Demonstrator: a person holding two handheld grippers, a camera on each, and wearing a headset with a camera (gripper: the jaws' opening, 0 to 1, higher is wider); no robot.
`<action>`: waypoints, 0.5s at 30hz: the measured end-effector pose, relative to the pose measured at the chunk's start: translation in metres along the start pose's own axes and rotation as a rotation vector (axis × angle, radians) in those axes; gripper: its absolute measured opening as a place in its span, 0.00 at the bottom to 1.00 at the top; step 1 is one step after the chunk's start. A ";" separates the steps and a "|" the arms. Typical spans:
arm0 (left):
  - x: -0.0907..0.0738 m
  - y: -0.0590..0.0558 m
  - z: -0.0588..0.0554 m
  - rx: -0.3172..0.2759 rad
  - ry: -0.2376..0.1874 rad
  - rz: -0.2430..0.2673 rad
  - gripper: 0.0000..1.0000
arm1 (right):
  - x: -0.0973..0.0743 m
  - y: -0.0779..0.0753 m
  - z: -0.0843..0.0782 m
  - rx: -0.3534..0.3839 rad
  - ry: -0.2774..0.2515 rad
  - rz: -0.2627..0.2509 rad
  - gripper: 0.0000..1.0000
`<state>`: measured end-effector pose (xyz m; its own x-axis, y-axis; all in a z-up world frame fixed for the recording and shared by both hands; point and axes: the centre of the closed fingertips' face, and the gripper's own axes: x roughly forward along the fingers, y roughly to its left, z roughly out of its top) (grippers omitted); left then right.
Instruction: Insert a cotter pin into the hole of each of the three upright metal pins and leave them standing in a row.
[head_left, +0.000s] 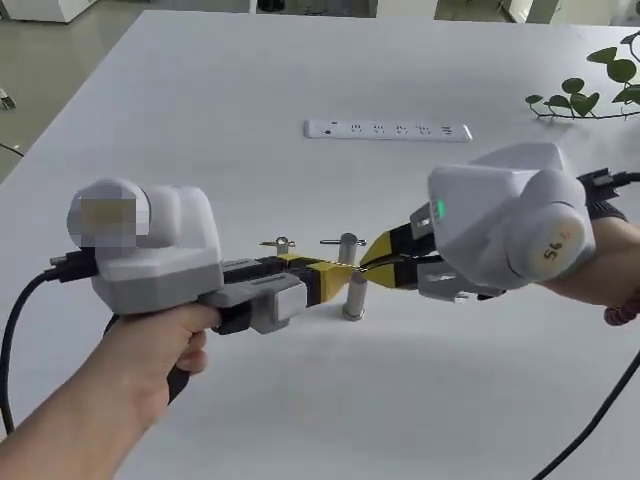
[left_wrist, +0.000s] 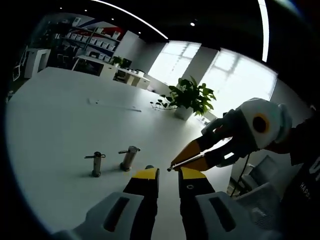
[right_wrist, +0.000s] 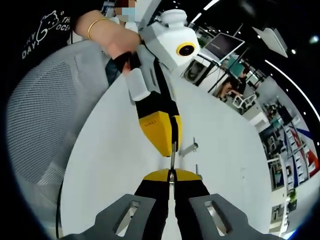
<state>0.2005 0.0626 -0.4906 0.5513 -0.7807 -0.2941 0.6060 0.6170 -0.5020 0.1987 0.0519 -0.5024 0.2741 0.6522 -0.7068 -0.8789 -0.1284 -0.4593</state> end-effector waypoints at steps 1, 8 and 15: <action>0.000 -0.001 0.000 -0.002 0.001 -0.002 0.12 | 0.000 0.001 0.001 -0.005 -0.001 -0.001 0.00; 0.002 -0.006 -0.001 -0.018 -0.001 -0.019 0.07 | 0.000 0.005 0.008 -0.029 -0.011 0.004 0.00; 0.001 -0.005 -0.002 -0.016 0.001 -0.018 0.01 | 0.001 0.004 0.012 -0.034 -0.015 0.001 0.00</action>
<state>0.1973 0.0583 -0.4897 0.5399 -0.7919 -0.2853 0.6066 0.6011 -0.5204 0.1905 0.0608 -0.4985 0.2669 0.6628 -0.6996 -0.8653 -0.1548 -0.4768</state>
